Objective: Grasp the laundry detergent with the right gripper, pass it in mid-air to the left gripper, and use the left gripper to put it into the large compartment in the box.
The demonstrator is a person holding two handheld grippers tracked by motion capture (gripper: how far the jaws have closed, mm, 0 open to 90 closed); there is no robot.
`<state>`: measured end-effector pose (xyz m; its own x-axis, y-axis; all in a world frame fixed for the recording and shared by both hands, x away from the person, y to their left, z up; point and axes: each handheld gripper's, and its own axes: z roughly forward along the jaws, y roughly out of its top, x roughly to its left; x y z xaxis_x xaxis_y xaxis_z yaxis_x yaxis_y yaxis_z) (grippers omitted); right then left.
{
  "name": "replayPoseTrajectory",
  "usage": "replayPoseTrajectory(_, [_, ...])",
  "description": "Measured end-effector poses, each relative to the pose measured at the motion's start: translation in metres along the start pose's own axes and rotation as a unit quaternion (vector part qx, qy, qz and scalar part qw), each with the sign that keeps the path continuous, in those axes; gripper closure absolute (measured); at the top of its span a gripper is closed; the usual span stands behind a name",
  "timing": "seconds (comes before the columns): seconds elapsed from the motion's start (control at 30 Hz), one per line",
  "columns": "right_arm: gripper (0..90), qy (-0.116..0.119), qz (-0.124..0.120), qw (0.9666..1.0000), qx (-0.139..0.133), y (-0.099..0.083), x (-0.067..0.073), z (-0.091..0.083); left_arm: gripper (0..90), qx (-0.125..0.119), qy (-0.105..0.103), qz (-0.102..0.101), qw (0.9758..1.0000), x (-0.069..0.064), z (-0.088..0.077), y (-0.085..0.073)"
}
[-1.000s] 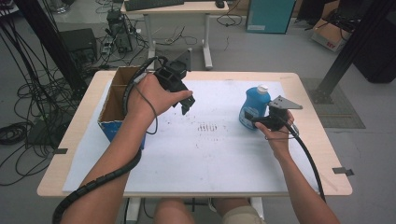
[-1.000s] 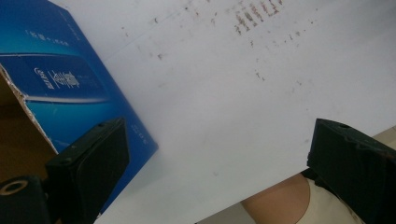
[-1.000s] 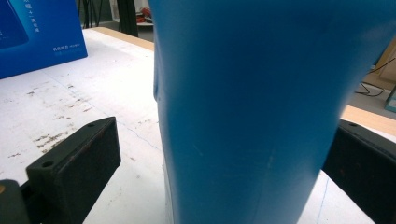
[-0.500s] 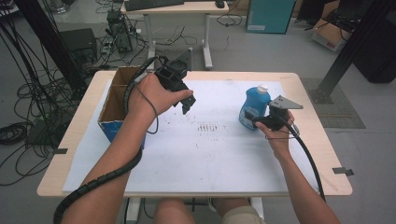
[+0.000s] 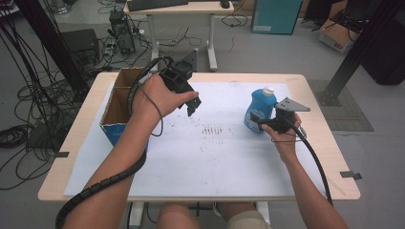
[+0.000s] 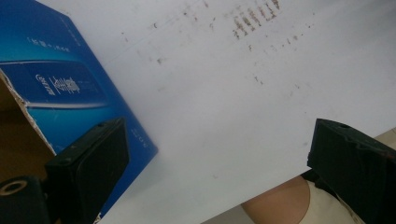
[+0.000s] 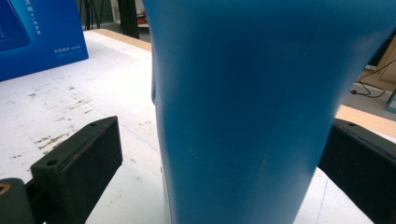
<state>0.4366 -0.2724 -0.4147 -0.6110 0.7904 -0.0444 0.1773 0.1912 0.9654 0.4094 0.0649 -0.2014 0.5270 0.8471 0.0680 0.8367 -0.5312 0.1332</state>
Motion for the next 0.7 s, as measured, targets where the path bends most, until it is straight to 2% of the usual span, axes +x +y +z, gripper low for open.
replayPoseTrajectory(0.43, [1.6, -0.002, 0.000, 1.0000, -0.001, 0.0008, -0.0001, -0.0009, 5.8, 0.004, 0.001, 0.004, 1.0000, 0.0007, 0.0000, -0.0007])
replayPoseTrajectory(0.47, [1.6, -0.002, 0.000, 1.0000, 0.000, 0.0009, -0.0002, -0.0012, 5.8, 0.001, -0.001, -0.001, 1.0000, 0.0002, 0.0001, -0.0009])
replayPoseTrajectory(0.7, [1.7, -0.003, 0.001, 1.0000, -0.001, 0.0008, 0.0001, -0.0010, 5.8, 0.000, 0.001, -0.001, 1.0000, 0.0005, -0.0010, -0.0016])
